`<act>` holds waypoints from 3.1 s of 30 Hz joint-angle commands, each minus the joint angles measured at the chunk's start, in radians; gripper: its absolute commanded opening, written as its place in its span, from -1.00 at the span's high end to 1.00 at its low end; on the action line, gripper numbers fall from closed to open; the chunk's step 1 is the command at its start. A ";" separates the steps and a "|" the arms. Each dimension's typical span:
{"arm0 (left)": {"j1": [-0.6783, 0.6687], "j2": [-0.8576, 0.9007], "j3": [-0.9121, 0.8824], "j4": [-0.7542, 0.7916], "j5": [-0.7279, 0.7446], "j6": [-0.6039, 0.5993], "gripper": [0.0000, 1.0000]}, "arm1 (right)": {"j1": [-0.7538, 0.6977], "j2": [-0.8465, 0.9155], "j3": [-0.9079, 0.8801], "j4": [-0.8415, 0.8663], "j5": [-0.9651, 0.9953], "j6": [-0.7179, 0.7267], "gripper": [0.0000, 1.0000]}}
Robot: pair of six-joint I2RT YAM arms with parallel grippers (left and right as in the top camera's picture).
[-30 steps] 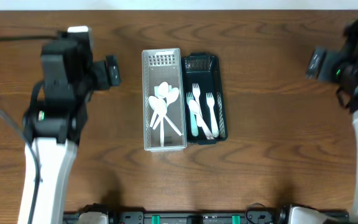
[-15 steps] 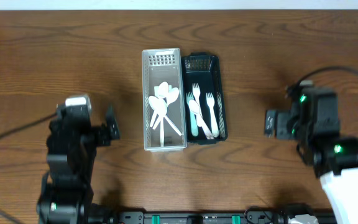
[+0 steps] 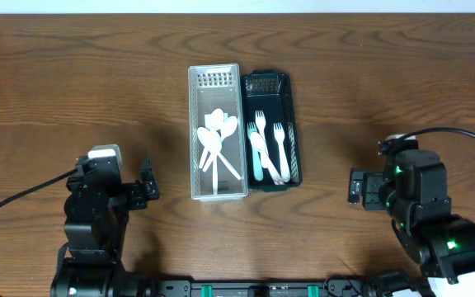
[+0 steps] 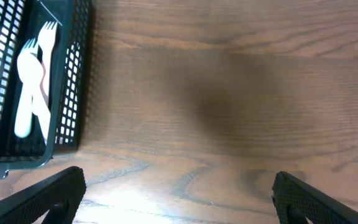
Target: Pack container
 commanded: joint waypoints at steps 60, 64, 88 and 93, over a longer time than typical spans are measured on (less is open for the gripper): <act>-0.002 0.012 -0.008 -0.004 -0.019 -0.002 -0.96 | -0.194 -0.551 -0.763 1.099 -0.051 -0.351 -0.99; -0.002 0.012 -0.008 -0.004 -0.019 -0.002 -0.96 | -0.211 -0.626 -0.798 1.104 -0.052 -0.372 -0.99; -0.002 0.012 -0.008 -0.004 -0.019 -0.002 -0.96 | -0.249 -0.776 -0.834 0.852 -0.194 -0.311 -0.98; -0.002 0.012 -0.008 -0.004 -0.019 -0.002 -0.96 | -0.249 -0.776 -0.834 0.852 -0.194 -0.311 -0.98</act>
